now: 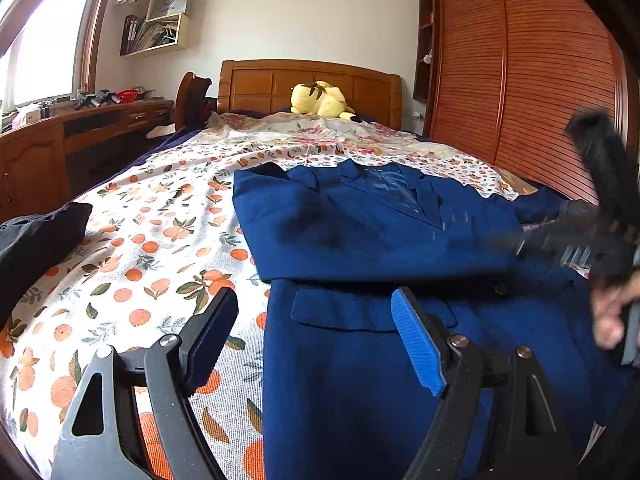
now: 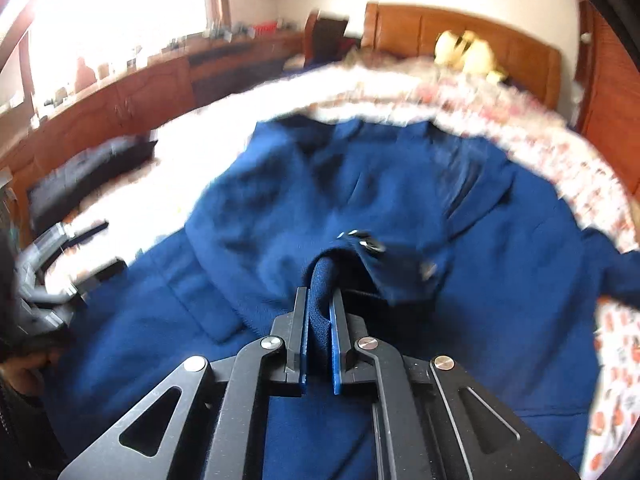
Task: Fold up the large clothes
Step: 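Lift the cuff with the right gripper, straighten it along the front, release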
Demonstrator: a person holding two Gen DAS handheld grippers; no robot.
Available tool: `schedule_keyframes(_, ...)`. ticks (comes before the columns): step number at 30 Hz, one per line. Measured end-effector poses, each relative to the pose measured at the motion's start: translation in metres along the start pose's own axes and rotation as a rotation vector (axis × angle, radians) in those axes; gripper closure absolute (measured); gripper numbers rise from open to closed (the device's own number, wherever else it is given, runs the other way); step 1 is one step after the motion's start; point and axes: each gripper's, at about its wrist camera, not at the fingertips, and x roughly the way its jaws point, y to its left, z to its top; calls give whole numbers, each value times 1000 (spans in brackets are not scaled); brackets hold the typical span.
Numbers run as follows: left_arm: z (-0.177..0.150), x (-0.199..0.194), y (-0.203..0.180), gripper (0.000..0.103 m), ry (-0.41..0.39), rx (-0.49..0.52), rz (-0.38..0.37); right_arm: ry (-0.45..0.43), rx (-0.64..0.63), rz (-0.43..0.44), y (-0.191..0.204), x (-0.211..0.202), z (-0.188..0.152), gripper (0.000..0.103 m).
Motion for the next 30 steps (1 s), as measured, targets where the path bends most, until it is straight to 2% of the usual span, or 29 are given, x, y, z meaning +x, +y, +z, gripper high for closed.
schedule_keyframes(6,0,2,-2,23,3,10,3,-153,-31,-90,-12,-75,13,95)
schedule_keyframes(11,1,3,-3,23,5,18,6,-178,-58,-179,-21,-111,-5,95)
schedule_keyframes(15,1,4,-5,23,9,20,8,-122,-26,-240,-33,-117,-34,95)
schedule_keyframes(19,1,4,-5,23,12,20,12,-45,-7,-272,-33,-103,-61,95)
schedule_keyframes(22,1,5,-7,23,12,24,19,14,26,-262,-33,-90,-74,95)
schedule_keyframes(25,0,4,-9,23,10,30,23,87,48,-216,-35,-78,-79,94)
schedule_keyframes(28,0,4,-8,23,8,33,24,117,31,-213,-32,-73,-81,84)
schedule_keyframes(29,-1,3,-8,23,8,34,24,122,25,-216,-32,-74,-81,77)
schedule_keyframes(30,0,3,-8,23,7,34,24,123,24,-216,-33,-76,-80,66)
